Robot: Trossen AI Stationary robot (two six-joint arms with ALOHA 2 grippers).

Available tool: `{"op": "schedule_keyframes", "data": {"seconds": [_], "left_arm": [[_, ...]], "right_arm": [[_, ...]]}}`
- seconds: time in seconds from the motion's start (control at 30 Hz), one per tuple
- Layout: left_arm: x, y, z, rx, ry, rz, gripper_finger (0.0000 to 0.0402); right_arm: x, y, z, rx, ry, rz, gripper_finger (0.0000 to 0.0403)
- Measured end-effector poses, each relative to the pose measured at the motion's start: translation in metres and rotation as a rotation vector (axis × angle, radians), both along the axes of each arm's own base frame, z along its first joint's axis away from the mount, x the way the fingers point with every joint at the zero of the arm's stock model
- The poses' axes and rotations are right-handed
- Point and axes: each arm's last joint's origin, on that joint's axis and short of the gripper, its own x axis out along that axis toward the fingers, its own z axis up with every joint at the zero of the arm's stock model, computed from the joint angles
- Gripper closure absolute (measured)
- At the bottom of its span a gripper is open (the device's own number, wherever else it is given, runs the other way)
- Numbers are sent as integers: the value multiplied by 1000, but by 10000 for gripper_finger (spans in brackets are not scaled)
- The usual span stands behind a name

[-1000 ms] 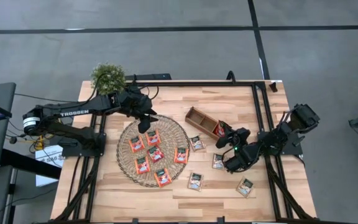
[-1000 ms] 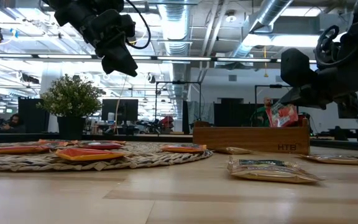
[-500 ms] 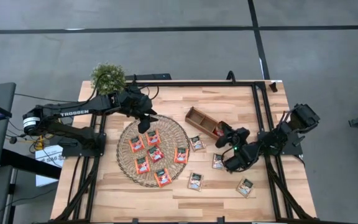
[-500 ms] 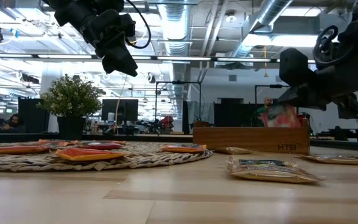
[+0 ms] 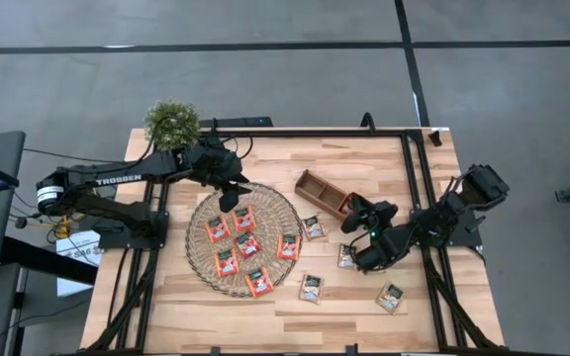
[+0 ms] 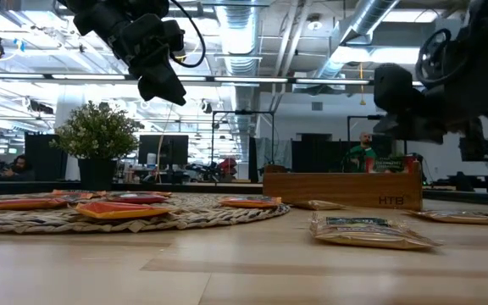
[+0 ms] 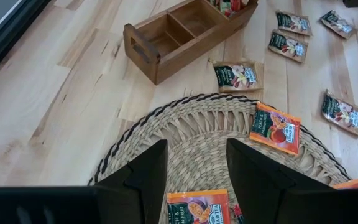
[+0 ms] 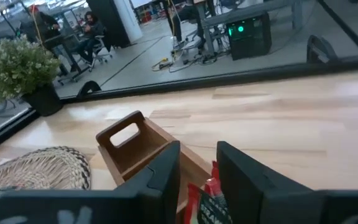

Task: Pick & Place Tea
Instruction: Put the red tea bag into the right section of the wooden organizer

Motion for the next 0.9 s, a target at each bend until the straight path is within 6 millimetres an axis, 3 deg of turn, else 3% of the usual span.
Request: {"op": "schedule_keyframes", "data": {"seconds": [0.13, 0.23, 0.43, 0.57, 0.77, 0.9], "left_arm": [[0, 0, 0, 0, 0, 0, 245], [0, -1, 0, -9, 1, -10, 245], [0, -6, -2, -110, 2, -63, 245], [-2, -12, -5, -160, 46, -61, 245], [-3, -19, -8, -230, 92, -38, 245], [-3, -24, -9, -280, 107, -10, 245]], "right_arm": [[3, 5, 27, -32, 61, 12, 305], [2, 6, 59, -60, 112, 23, 305], [-18, 3, 115, -33, 236, 29, 305], [-38, 1, 123, 43, 262, 55, 322], [-67, -2, 135, 86, 203, 167, 395], [-85, -6, 142, 124, 143, 245, 392]]}}
